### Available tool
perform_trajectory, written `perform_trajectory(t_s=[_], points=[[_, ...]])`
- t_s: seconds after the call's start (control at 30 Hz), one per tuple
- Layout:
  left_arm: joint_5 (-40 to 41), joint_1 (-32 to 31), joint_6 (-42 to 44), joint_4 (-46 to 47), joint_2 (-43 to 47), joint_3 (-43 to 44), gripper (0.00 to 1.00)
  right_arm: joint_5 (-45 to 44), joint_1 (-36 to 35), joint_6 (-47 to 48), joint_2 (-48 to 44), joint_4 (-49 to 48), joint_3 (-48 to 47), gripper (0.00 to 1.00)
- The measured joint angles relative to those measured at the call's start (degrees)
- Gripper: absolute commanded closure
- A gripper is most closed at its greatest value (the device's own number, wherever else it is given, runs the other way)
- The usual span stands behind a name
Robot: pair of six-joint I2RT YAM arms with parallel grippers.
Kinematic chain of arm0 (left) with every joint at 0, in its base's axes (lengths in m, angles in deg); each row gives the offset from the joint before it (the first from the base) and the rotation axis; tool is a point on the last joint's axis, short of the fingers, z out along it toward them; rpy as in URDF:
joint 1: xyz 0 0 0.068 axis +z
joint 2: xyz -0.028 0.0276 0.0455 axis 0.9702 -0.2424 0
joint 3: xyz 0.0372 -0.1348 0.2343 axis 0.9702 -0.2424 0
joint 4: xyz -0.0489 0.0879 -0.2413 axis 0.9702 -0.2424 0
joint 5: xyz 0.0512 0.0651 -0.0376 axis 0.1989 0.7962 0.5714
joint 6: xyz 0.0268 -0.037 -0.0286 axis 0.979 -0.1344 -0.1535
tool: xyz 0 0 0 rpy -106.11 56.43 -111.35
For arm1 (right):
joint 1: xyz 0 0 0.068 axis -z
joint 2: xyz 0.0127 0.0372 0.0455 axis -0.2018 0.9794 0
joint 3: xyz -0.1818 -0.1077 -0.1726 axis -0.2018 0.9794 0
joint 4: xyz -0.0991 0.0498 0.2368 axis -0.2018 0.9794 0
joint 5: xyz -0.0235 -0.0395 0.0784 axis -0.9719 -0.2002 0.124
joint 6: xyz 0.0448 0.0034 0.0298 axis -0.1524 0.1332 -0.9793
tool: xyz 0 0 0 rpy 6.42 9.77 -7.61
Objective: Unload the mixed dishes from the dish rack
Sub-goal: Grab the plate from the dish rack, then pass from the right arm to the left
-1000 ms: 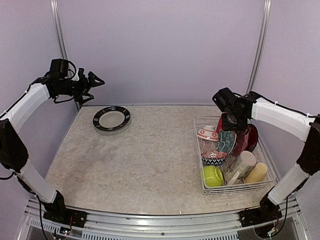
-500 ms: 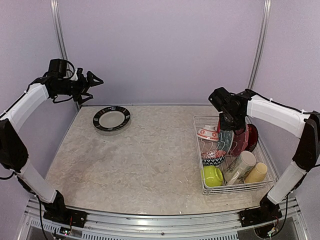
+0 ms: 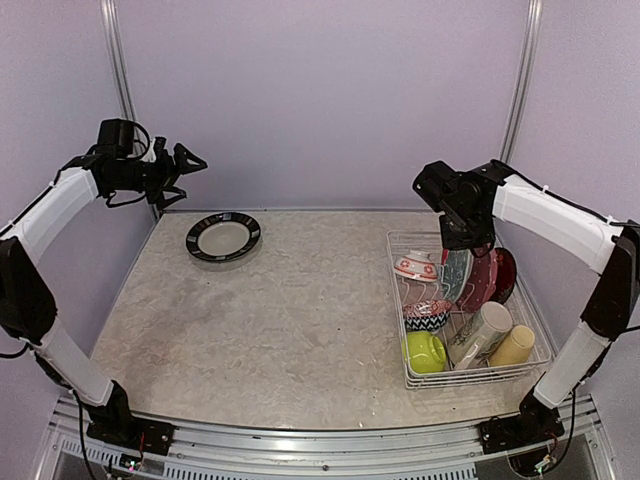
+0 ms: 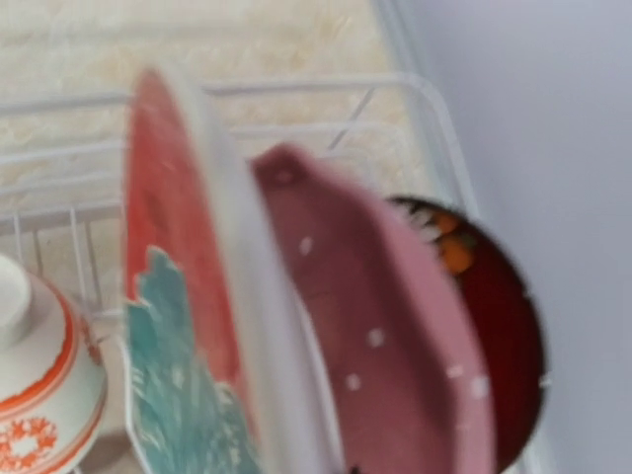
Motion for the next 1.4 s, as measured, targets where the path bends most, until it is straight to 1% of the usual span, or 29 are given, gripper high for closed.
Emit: perform_trajectory(t_s=[0.27,0.37,0.63,0.83,0.9,0.97,1.17,1.27,1.4], points=[[0.02,-0.72,0.04,0.00,-0.81,-0.04,0.01,-4.83,-1.51,0.79,0.00,4.81,-5.22,1.00],[0.04,-1.11,0.07,0.00,-1.20,-0.07,0.01,-5.70,-1.86,1.79,-0.61,5.25,-5.66,1.00],[0.31,-2.47,0.28,0.00,-1.62,-0.07,0.01,-5.16,-1.99,5.25,-5.84,4.52,-5.60,1.00],[-0.07,-3.58,0.28,0.00,-2.38,-0.07,0.01,-0.72,-2.01,7.65,-12.17,-0.68,-4.33,1.00],[-0.96,-3.98,0.24,0.15,-2.71,-0.07,0.01,1.27,-2.01,8.20,-14.73,-3.54,-2.91,1.00],[-2.71,-4.42,-0.13,0.94,-3.10,-0.15,0.04,3.74,-1.88,8.59,-17.33,-6.71,-0.81,1.00],[-14.45,-6.80,-5.49,9.94,-4.70,-3.76,0.07,18.34,1.01,8.31,-24.39,-19.21,7.13,1.00],[-20.17,-9.51,-9.16,15.61,-6.58,-5.97,0.03,26.60,2.16,6.62,-25.16,-26.51,10.69,1.00],[-25.62,-14.43,-13.57,22.32,-9.05,-7.96,0.02,36.24,2.47,3.69,-23.26,-35.06,14.05,1.00]])
